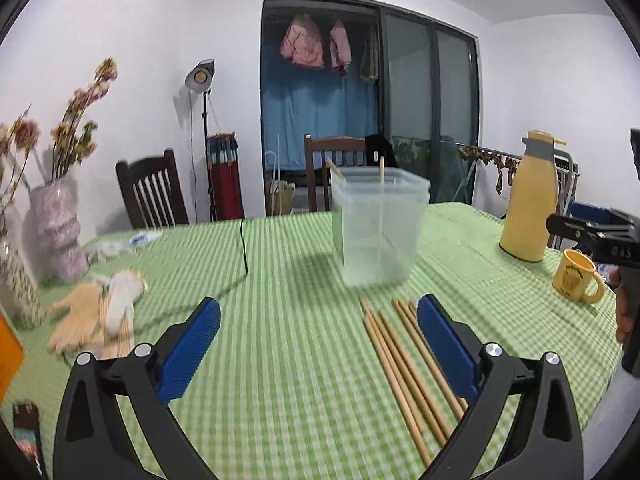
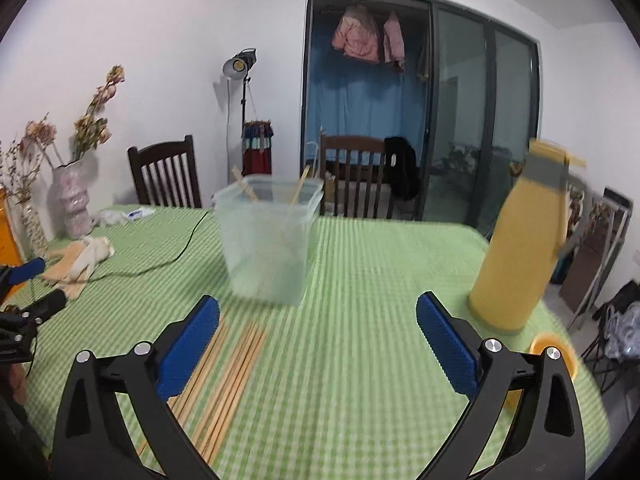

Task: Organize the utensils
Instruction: 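Move both open tools back toward the remaining chopsticks, then close the left tool on another chopstick while the right tool grasps one too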

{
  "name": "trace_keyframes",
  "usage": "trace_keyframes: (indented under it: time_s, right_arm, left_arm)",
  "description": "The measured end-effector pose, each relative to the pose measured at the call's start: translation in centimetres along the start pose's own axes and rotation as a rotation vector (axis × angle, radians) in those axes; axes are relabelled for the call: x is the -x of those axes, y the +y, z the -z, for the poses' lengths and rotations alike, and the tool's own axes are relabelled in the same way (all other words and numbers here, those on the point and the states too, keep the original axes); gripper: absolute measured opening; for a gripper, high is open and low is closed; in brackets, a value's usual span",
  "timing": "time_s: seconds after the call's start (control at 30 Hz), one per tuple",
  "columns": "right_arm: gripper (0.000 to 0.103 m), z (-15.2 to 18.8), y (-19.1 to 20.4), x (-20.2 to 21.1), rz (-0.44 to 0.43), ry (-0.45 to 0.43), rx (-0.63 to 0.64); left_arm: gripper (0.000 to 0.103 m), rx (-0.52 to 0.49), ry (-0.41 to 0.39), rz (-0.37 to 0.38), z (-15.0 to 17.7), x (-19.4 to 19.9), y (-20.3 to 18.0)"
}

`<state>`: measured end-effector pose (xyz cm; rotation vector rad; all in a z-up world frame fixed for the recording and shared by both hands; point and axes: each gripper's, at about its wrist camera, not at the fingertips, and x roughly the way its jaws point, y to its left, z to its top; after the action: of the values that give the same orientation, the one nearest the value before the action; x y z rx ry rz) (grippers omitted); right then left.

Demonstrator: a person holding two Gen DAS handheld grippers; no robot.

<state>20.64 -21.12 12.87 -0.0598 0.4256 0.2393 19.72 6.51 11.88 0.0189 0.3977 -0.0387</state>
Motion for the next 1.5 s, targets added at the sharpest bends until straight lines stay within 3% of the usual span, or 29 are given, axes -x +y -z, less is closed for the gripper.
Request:
trace_keyframes:
  time_s: [0.2,0.33,0.43,0.57,0.67,0.77,0.97,1.1,1.17,1.2,1.27,1.4,1.5]
  right_arm:
    - [0.095,5.1,0.6,1.3,0.035,0.041,-0.033]
    - [0.095,8.7,1.2,2.7,0.077,0.050,-0.016]
    - [0.095,10.3,1.4,3.4,0.145,0.050,0.005]
    - [0.095,11.0,1.6,3.5,0.157,0.084,0.028]
    - [0.095,11.5,1.5,3.6,0.149,0.071,0.011]
    - [0.095,12.3,1.2,3.2,0.069,0.105,-0.036]
    - [0.095,13.3,1.7,2.9,0.042,0.150,-0.057]
    - [0.095,13.6,2.0,3.1,0.035,0.152,-0.051]
    - [0.095,13.8,2.1,3.1,0.038,0.149,-0.042]
    - [0.095,13.8,2.1,3.1,0.044,0.147,-0.038]
    - [0.095,13.7,2.1,3.0,0.064,0.146,-0.028]
    - [0.095,13.5,2.7,2.6,0.041,0.149,-0.005]
    - [0.095,13.4,3.5,1.9,0.007,0.158,0.005]
  left_arm:
    - [0.096,0.054,0.063,-0.035,5.3,1.7,-0.7]
    - [0.096,0.081,0.081,-0.005,8.4,3.0,-1.6]
    - [0.096,0.062,0.095,0.026,10.3,3.5,-2.4]
    - [0.096,0.006,0.145,0.055,12.2,2.9,-3.4]
    - [0.096,-0.056,0.199,0.023,12.5,2.1,-4.5]
    - [0.096,-0.074,0.187,0.001,12.3,2.2,-4.8]
    - [0.095,-0.014,0.234,0.071,11.8,1.4,-4.9]
    - [0.077,-0.108,0.311,0.083,12.1,-1.0,-7.0]
    - [0.057,-0.139,0.345,0.083,12.2,-2.0,-7.8]
    - [0.053,-0.156,0.362,0.091,12.3,-2.7,-8.2]
    - [0.024,-0.176,0.388,0.089,12.4,-3.4,-8.6]
    - [0.012,-0.193,0.406,0.104,12.8,-3.6,-8.6]
    - [0.010,-0.120,0.419,0.072,12.5,-4.0,-6.6]
